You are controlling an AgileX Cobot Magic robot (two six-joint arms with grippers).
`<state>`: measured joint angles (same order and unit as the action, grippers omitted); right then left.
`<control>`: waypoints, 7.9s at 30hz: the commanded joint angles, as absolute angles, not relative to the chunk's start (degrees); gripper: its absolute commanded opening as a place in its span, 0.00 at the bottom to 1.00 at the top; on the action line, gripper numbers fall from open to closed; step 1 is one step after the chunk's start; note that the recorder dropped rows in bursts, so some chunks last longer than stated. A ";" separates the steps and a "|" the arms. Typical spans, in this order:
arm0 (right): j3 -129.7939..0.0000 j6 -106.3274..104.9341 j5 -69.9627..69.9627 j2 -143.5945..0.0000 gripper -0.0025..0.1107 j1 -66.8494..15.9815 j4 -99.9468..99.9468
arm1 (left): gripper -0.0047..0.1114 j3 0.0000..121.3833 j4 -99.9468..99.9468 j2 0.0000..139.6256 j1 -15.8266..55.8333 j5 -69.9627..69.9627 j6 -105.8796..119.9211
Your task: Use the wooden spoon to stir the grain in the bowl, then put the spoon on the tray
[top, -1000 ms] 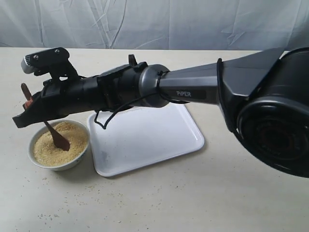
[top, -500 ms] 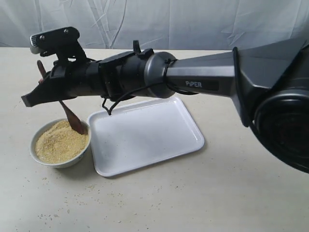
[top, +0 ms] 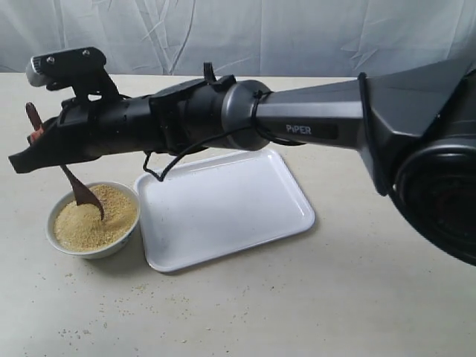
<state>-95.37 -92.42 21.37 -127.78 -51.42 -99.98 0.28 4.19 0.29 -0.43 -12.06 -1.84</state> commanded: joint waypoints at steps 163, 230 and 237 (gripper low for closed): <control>-16.87 -3.82 30.65 -6.26 0.02 -10.39 -2.08 | 0.04 0.00 4.09 0.00 -0.48 -11.88 -1.90; 0.00 -3.82 15.67 0.00 0.02 -5.38 -1.98 | 0.04 0.00 4.09 0.00 -0.48 -11.84 -1.90; 0.00 -3.82 15.67 0.00 0.02 -5.38 -1.98 | 0.04 0.00 4.09 0.00 -0.48 -11.84 -1.90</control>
<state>-0.16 -3.88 16.32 -0.29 -5.49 -2.01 0.28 4.19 0.29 -0.43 -12.06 -1.84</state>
